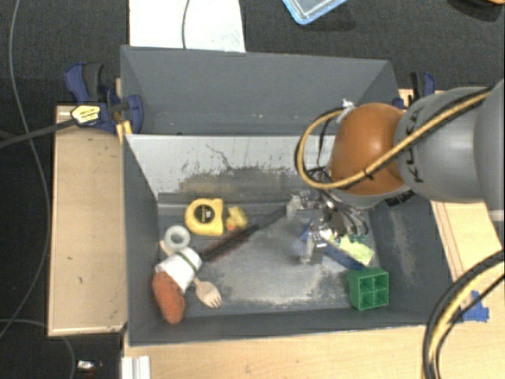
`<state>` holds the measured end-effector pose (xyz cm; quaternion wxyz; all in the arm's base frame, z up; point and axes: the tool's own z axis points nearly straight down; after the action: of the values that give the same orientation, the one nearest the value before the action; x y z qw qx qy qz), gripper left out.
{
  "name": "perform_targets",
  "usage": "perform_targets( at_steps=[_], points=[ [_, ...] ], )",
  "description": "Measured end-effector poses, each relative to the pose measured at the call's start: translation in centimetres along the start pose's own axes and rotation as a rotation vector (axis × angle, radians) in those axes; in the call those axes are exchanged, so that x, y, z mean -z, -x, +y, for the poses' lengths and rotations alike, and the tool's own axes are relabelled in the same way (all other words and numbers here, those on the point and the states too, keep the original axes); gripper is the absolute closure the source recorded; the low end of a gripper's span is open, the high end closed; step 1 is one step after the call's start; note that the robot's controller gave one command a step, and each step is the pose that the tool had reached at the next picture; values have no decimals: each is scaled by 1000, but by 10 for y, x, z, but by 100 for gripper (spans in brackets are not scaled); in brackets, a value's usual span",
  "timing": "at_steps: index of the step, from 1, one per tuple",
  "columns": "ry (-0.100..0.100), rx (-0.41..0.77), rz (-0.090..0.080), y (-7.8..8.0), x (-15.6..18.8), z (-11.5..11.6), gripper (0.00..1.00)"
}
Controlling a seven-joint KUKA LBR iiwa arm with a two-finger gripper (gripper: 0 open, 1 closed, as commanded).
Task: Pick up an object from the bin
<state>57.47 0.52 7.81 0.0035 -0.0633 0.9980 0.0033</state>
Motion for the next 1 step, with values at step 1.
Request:
perform_targets(
  at_steps=[1],
  points=[
    [0,0,0,0,0,0,0]
  ],
)
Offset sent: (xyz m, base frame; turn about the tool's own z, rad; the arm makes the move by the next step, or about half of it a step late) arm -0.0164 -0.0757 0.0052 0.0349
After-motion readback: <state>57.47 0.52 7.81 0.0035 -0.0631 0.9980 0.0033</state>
